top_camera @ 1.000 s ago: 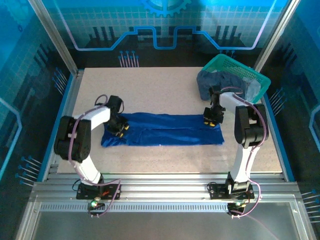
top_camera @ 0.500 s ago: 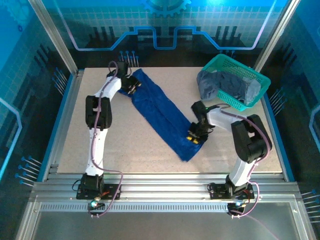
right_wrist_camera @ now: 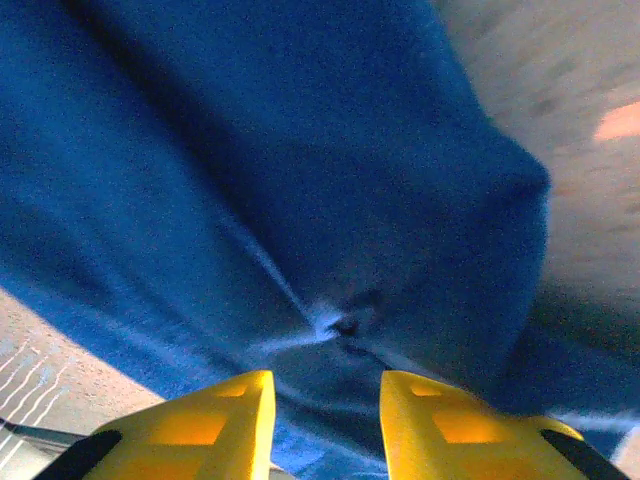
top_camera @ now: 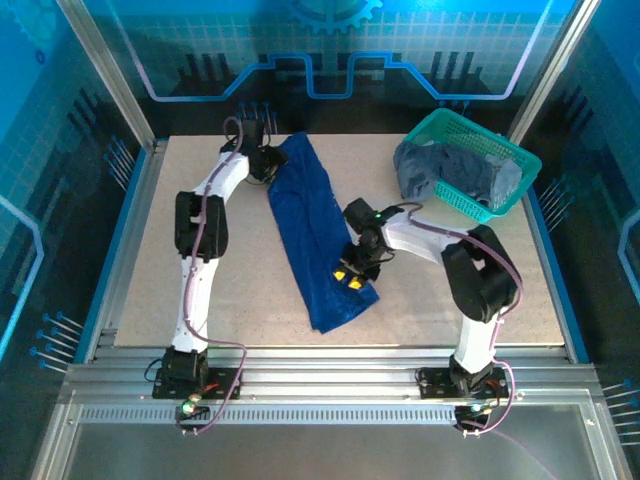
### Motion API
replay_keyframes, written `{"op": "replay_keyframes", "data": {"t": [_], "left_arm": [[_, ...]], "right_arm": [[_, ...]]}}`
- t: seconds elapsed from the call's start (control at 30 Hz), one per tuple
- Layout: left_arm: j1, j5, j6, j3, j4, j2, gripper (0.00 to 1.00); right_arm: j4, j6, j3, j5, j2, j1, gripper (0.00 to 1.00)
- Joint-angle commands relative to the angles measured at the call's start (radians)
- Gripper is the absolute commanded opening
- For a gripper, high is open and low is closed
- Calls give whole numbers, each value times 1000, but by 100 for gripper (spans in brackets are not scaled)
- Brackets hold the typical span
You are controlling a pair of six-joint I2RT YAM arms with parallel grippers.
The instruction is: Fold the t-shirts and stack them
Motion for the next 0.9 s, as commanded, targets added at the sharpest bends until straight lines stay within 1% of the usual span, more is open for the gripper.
{"op": "replay_keyframes", "data": {"t": [0.0, 0.07, 0.13, 0.17, 0.2, 0.27, 0.33, 0.43, 0.53, 0.63, 0.73, 0.87], "left_arm": [[-8, -178, 46, -202, -42, -329, 53], [-18, -171, 24, -387, 4, -454, 51], [-44, -115, -23, -562, 74, -547, 48], [-63, -79, -49, -636, 111, -584, 46], [-86, -47, -81, -704, 143, -608, 44], [-135, -7, -155, -801, 213, -629, 42], [-185, 0, -220, -855, 269, -621, 41], [-232, 6, -285, -860, 325, -555, 41], [-240, 0, -307, -785, 318, -466, 42], [-235, -72, -284, -673, 267, -405, 44], [-222, -128, -285, -595, 292, -351, 45], [-220, -197, -251, -501, 342, -292, 44]], "right_arm": [[-112, -153, 30, 84, -124, -92, 37], [-107, -276, 22, 114, -159, -145, 37], [-83, -399, 3, 121, -176, -196, 36], [-46, -458, -14, 94, -176, -218, 35], [-16, -507, -26, 53, -167, -238, 34], [-6, -570, -21, 40, -132, -244, 33], [26, -596, -25, 3, -89, -234, 33], [50, -600, -15, -21, -16, -198, 33], [67, -594, -2, -7, 43, -151, 32], [87, -575, 10, 18, 78, -109, 32], [73, -555, 29, 75, 99, -75, 31], [70, -502, 14, 83, 131, -49, 30]]}}
